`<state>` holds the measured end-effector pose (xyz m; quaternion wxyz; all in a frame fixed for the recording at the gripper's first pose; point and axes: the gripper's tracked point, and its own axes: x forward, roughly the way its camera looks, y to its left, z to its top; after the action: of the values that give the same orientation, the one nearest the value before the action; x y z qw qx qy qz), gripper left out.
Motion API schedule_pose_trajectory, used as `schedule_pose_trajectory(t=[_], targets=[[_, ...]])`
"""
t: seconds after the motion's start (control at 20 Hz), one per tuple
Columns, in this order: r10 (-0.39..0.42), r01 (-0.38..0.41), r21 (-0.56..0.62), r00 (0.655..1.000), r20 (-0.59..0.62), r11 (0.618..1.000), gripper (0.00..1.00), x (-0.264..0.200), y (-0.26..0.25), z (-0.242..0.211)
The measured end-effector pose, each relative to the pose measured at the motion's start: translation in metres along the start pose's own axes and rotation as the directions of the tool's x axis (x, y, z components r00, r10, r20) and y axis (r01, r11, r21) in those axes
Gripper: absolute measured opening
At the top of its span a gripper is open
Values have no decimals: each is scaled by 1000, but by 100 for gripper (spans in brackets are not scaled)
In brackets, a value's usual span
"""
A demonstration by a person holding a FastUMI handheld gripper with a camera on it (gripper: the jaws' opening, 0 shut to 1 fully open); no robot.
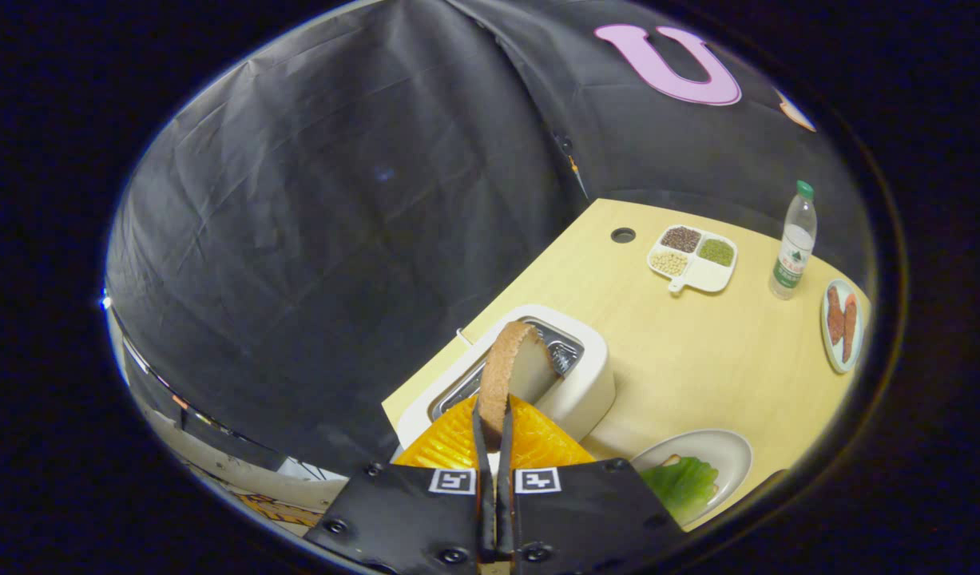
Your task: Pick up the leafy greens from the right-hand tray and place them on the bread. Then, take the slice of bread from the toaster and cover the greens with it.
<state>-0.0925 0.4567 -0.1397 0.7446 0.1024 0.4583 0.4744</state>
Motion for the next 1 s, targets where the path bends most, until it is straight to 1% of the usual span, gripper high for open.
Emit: schedule_pose_trajectory(t=[0.3, 0.4, 0.55, 0.75, 1.0], targets=[[9, -11, 41, 999, 52, 999, 4, -28, -11, 6], [39, -43, 60, 997, 65, 997, 4, -37, -8, 7], [39, -43, 49, 996, 80, 998, 4, -50, -14, 7], [8, -12, 39, 996, 88, 999, 4, -66, -27, -3], [-34, 24, 103, 995, 98, 994, 4, -79, -57, -24]])
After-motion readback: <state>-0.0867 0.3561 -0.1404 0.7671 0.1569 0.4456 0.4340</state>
